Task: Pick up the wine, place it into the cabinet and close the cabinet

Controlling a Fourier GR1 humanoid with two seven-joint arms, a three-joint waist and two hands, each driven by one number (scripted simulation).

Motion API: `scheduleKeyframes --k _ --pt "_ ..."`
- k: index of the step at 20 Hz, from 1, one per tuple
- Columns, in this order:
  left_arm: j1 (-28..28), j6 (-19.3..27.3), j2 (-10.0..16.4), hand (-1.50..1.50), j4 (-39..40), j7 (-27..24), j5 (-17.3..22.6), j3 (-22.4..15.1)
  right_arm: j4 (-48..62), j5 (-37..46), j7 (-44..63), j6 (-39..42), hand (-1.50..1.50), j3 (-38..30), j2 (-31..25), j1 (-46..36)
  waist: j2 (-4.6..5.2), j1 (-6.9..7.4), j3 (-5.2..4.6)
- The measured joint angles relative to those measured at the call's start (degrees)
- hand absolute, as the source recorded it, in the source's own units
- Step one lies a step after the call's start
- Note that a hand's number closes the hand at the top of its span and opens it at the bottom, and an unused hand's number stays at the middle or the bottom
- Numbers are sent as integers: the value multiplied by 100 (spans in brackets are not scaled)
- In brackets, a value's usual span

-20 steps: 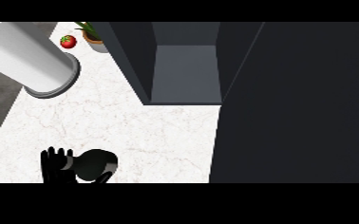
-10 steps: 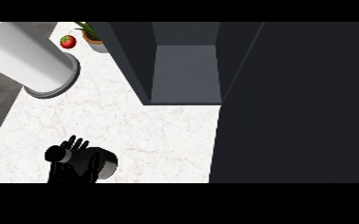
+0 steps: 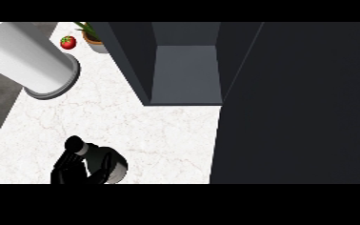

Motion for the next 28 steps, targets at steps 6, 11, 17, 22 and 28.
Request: scheduleKeyframes --k 6,11,17,22,28 --pt "-629 -990 1001 150 481 259 -352 -166 49 12 -99 50 -150 -2 26 -14 11 -80 -9" --pt "-1247 -1530 1345 150 1006 80 -578 -92 34 -12 -55 106 -150 -130 -10 -18 14 -49 -14" --pt "-1366 -1585 1383 150 751 -132 -747 27 -3 -26 -93 154 -150 -114 24 149 7 -4 -12" --pt "-1320 -1683 1354 150 -200 585 -523 -88 12 -33 -170 217 -150 -143 42 205 2 22 -9" --pt "-1385 -1347 1204 150 -1307 1585 -532 -353 22 -41 -132 204 -150 -144 95 173 2 22 -9"
